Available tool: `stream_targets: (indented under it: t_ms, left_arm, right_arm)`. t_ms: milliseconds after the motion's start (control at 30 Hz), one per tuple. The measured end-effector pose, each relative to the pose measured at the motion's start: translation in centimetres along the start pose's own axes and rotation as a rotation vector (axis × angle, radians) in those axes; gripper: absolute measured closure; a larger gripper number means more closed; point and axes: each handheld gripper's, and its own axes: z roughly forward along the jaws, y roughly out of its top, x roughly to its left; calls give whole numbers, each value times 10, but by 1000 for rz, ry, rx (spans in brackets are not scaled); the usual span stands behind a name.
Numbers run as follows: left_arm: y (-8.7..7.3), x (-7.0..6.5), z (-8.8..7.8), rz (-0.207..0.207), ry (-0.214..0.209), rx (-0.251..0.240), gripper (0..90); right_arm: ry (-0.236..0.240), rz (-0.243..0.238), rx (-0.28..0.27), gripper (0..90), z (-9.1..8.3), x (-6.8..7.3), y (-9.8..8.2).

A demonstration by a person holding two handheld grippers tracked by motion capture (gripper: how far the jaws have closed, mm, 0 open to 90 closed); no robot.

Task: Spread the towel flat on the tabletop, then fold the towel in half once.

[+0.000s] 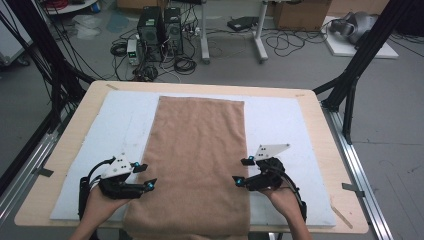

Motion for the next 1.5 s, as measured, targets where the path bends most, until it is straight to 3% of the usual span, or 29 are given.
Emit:
stream_targets:
  t_ms: [167,467,933,1267,1500]
  left_arm:
    - [7,5,1,-6,12,-4,373]
    - [24,13,-2,1,19,-21,352]
    - [24,16,-2,-2,9,-16,349]
    - [23,22,2,-14,10,1,349]
    - [35,37,7,-40,57,13,349]
  right_arm:
    - [-17,6,-5,239,1,-11,10]
    - [-41,-11,-1,217,2,-15,24]
    - [-43,-32,12,217,6,-14,36]
    - [-49,-28,12,218,6,-17,35]
    - [-79,-23,18,218,4,-28,42]
